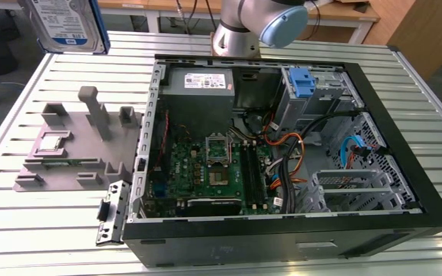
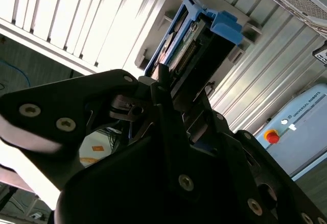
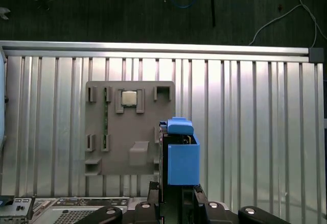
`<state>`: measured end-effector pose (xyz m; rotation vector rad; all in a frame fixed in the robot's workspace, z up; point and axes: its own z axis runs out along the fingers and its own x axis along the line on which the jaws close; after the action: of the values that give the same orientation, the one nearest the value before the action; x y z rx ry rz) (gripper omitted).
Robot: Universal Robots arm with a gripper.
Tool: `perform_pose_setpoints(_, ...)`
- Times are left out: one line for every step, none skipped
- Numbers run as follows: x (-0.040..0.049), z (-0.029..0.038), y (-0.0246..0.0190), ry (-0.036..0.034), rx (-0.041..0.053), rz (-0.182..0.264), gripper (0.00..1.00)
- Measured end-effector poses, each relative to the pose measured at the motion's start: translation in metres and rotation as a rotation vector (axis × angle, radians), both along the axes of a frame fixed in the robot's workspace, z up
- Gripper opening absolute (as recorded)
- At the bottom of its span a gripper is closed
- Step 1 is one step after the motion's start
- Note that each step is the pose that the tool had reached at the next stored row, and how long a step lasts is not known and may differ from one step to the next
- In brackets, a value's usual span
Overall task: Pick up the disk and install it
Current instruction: 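Pick up the disk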
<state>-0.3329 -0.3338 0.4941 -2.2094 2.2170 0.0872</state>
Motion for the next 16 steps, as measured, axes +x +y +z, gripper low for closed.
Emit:
perform_pose_setpoints(0.0017,0.0000,0.0000,0.0000,0.0000,0.000,0.35)
perform_pose_setpoints(0.0035,0.0000,0.0000,-0.0001,0.0001,0.000,0.35)
perform_pose_setpoints(0.0052,0.0000,0.0000,0.0000,0.0001,0.000,0.35)
perform_pose_setpoints(0.0070,-0.0001,0.0000,-0.0001,0.0001,0.000,0.35)
perform_pose_setpoints(0.0087,-0.0001,0.0000,-0.0001,0.0001,0.000,0.35)
perform_pose_setpoints(0.0102,0.0000,0.0000,0.0000,0.0001,0.000,0.35)
perform_pose_setpoints(0.0119,0.0000,0.0000,0.0000,0.0000,0.000,0.35)
perform_pose_setpoints(0.0135,-0.0001,0.0000,-0.0001,0.0001,0.000,0.35)
perform_pose_setpoints(0.0152,0.0000,0.0000,-0.0001,0.0001,0.000,0.35)
perform_pose_setpoints(0.0169,0.0000,0.0000,0.0000,0.0000,0.000,0.35)
perform_pose_setpoints(0.0185,0.0000,0.0000,0.0000,0.0001,0.000,0.35)
perform_pose_setpoints(0.0203,0.0000,0.0000,0.0000,0.0000,0.000,0.35)
perform_pose_setpoints(0.0219,0.0000,0.0000,0.0000,0.0001,0.000,0.35)
perform_pose_setpoints(0.0235,0.0000,0.0000,0.0000,0.0000,0.000,0.35)
perform_pose_setpoints(0.0252,0.0000,0.0000,-0.0001,0.0001,0.000,0.35)
perform_pose_setpoints(0.0269,-0.0001,0.0000,-0.0001,0.0001,0.000,0.35)
